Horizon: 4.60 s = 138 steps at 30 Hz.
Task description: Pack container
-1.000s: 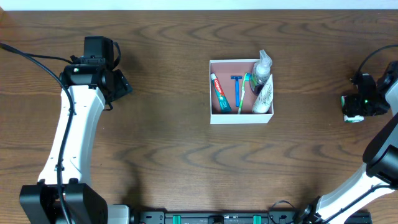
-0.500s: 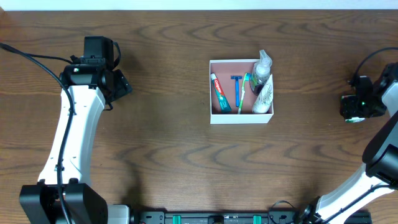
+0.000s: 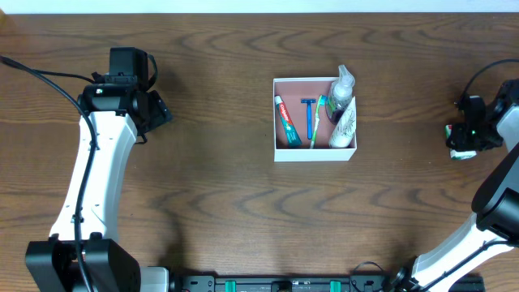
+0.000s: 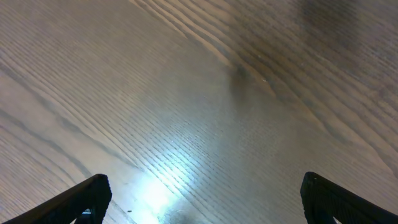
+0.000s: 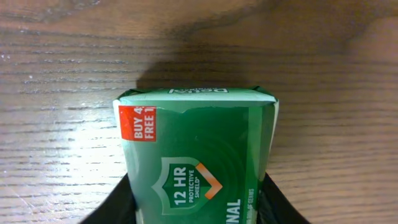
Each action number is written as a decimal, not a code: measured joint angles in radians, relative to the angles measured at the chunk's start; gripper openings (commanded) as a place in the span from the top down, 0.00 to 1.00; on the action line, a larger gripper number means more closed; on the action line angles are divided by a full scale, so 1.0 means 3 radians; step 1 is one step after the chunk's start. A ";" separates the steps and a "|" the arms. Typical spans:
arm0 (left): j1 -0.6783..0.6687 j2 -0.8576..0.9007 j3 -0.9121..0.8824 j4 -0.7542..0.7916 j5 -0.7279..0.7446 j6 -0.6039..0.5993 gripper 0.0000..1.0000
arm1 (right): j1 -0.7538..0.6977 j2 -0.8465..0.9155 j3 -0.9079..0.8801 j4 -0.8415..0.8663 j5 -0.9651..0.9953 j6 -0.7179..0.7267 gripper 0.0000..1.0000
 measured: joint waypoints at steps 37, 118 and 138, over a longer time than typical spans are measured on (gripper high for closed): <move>0.0000 0.0000 0.0000 0.0001 0.0000 0.0000 0.02 | 0.2495 -0.2073 0.1114 -0.0510 -0.0439 0.2214 0.78; 0.0000 0.0000 0.0000 0.0000 0.0000 0.0000 0.02 | 0.3456 0.0411 0.1113 -0.0549 0.0696 0.3703 0.36; 0.0000 0.0000 0.0000 0.0001 0.0000 0.0000 0.02 | 0.3263 -0.1464 0.1120 -0.0493 0.0763 0.3329 0.06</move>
